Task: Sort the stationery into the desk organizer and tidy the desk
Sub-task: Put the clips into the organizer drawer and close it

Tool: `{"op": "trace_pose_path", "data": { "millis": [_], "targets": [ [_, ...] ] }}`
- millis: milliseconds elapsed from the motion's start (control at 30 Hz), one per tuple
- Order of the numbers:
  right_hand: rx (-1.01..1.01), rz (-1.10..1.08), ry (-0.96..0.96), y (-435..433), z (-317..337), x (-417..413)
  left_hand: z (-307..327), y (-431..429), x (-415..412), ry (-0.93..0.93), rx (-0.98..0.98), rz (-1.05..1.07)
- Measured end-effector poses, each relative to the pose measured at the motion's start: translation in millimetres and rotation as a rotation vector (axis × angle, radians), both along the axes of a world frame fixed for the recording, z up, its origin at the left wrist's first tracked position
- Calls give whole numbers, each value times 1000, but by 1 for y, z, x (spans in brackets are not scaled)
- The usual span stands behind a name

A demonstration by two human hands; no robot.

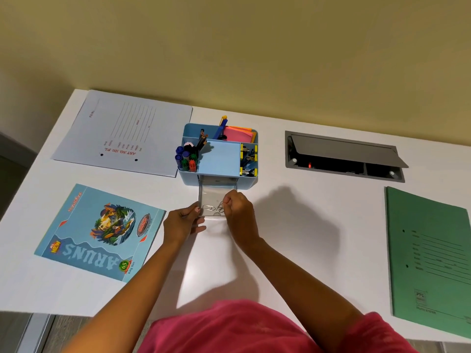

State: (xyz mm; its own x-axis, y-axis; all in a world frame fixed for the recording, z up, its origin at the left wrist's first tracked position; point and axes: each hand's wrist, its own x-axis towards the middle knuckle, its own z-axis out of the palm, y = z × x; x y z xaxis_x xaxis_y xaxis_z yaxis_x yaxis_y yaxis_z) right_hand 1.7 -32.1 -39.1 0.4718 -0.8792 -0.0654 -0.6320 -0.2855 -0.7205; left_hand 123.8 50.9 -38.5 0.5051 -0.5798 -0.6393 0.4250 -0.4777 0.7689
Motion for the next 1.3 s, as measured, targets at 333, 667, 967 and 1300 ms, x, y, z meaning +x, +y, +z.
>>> {"op": "trace_pose_path", "data": {
  "millis": [333, 667, 967, 1300],
  "targets": [
    [367, -541, -119, 6, -3, -13, -13, 2, -9, 33, 13, 172],
    [563, -621, -176, -8, -1, 10, -13, -21, -3, -12, 55, 221],
    [573, -623, -279, -27, 7, 16, -2, -43, 9, -30, 9, 181],
    [609, -738, -462, -41, 25, -11, 12, -47, 30, 48, -109, 367]
  ]
}}
